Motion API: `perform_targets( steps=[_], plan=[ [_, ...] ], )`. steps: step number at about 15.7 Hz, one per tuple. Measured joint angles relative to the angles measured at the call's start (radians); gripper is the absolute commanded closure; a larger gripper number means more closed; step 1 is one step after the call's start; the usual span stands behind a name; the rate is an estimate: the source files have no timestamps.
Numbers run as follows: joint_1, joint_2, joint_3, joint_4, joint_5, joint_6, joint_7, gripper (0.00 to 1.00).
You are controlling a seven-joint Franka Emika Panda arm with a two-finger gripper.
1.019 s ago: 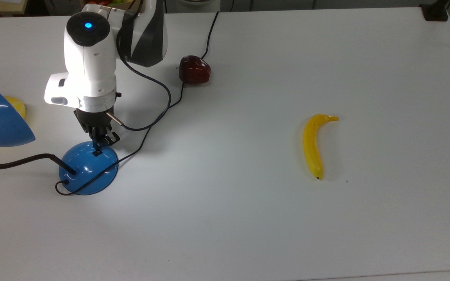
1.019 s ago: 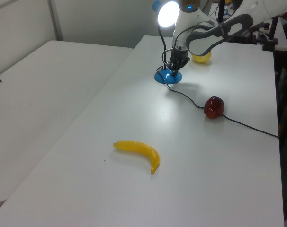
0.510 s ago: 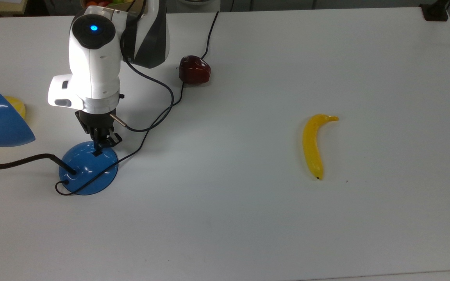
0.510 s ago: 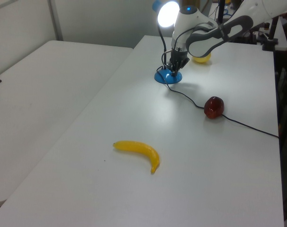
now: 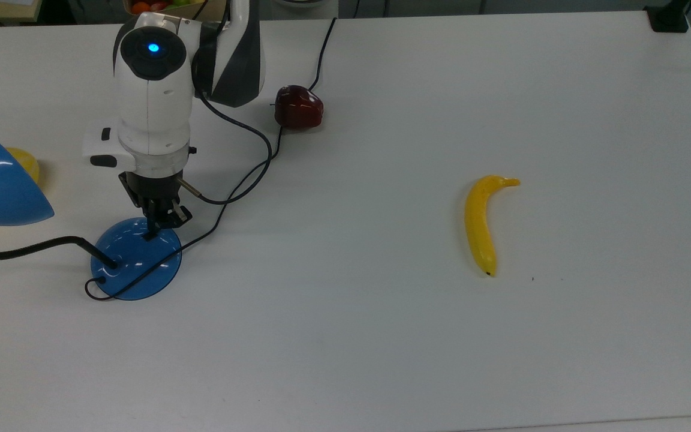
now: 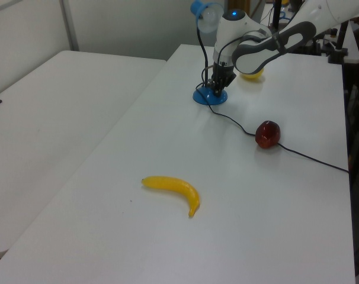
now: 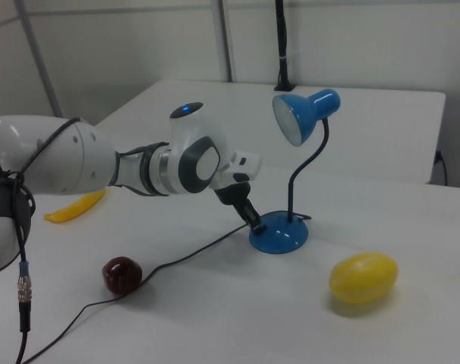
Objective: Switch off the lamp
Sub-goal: 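Lift the gripper up away from the lamp base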
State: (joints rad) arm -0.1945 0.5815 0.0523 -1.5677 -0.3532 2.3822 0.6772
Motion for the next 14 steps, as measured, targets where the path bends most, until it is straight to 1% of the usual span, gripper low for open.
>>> perform_targets(
  steps=[6, 8, 10, 12, 14],
  plan=[
    [0.0, -0.002, -0.001, 0.008, 0.0, -0.007, 0.0, 1.0],
    [0.0, -0.017, 0.0, 0.016, 0.0, -0.041, -0.003, 1.0],
    [0.003, -0.045, 0.005, 0.021, 0.002, -0.107, -0.014, 1.0],
    [0.007, -0.081, 0.013, 0.022, 0.034, -0.176, -0.05, 1.0],
    [0.013, -0.124, 0.02, 0.023, 0.102, -0.256, -0.135, 1.0]
  ],
)
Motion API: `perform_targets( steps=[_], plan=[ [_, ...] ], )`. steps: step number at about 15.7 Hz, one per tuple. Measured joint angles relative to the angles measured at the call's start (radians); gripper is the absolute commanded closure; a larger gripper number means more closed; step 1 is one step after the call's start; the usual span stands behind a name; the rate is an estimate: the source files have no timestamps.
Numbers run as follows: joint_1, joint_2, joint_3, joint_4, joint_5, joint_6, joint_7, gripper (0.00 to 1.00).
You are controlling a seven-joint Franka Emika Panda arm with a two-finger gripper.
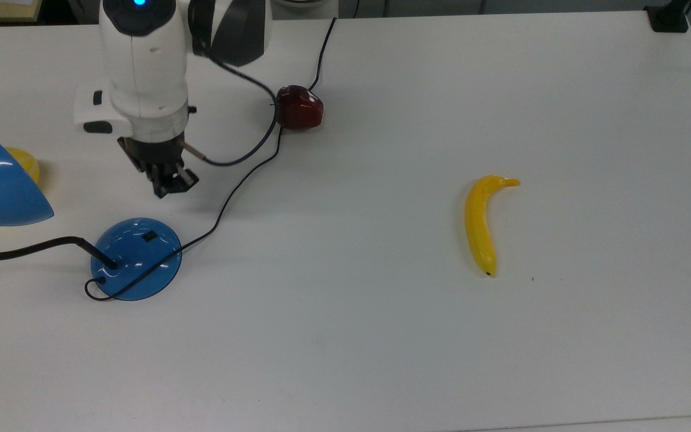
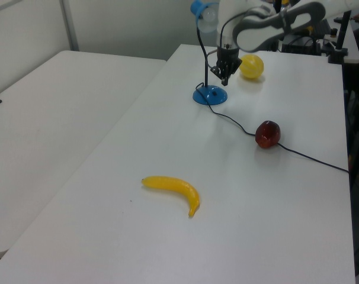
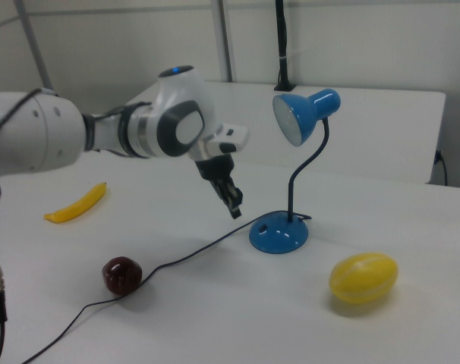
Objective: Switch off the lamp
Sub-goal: 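Lift the gripper up away from the lamp base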
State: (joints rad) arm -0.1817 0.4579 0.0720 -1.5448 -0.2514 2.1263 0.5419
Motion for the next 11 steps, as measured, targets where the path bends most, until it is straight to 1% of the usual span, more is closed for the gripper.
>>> perform_targets(
  steps=[4, 7, 8, 9, 10, 11],
  plan=[
    [0.019, -0.103, 0.012, 0.002, 0.133, -0.205, -0.202, 1.0],
    [0.034, -0.185, 0.013, 0.002, 0.215, -0.365, -0.323, 1.0],
    [0.039, -0.21, 0.013, 0.003, 0.236, -0.406, -0.349, 0.88],
    [0.043, -0.236, 0.013, 0.003, 0.256, -0.445, -0.372, 0.57],
    [0.046, -0.26, 0.013, 0.003, 0.276, -0.48, -0.392, 0.2],
    [0.047, -0.285, 0.013, 0.003, 0.291, -0.516, -0.414, 0.03]
  ],
)
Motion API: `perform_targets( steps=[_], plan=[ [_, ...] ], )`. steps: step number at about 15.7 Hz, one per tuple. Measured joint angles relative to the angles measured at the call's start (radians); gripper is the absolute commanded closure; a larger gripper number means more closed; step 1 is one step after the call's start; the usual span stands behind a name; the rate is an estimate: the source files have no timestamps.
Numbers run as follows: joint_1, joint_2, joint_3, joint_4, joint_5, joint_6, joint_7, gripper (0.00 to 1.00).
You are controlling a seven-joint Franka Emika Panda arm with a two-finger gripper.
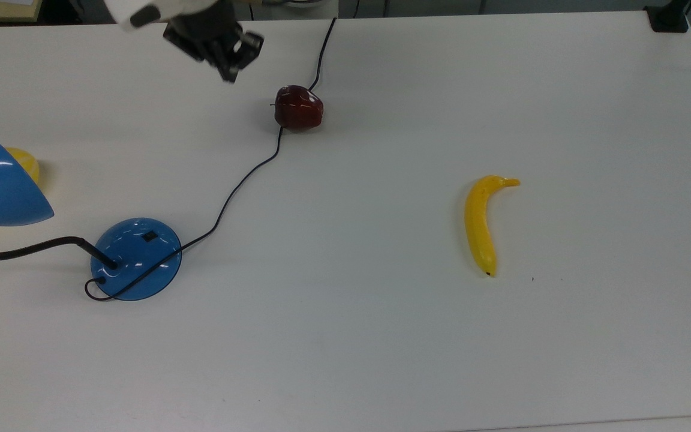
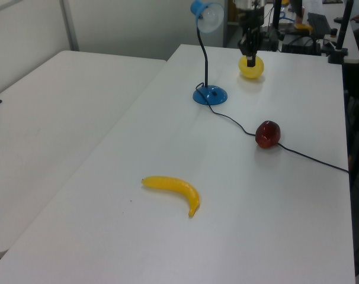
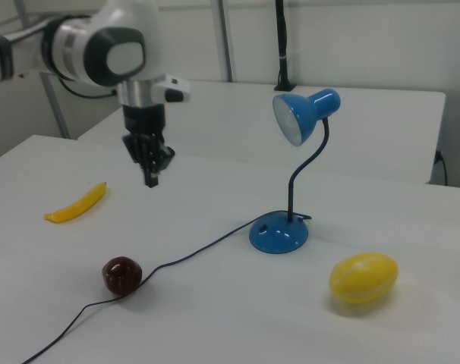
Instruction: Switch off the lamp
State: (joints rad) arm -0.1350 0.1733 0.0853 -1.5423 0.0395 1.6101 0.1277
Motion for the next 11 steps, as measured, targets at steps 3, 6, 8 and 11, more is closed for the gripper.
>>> perform_targets(
  steps=[3, 6, 8, 11],
  plan=[
    [0.011, -0.054, 0.001, -0.004, 0.015, -0.063, -0.057, 0.0],
    [0.011, -0.078, 0.0, -0.009, 0.015, -0.068, -0.105, 0.0],
    [0.007, -0.081, -0.005, -0.01, 0.015, -0.071, -0.12, 0.0],
    [-0.003, -0.083, -0.01, -0.01, 0.015, -0.094, -0.128, 0.0]
  ],
)
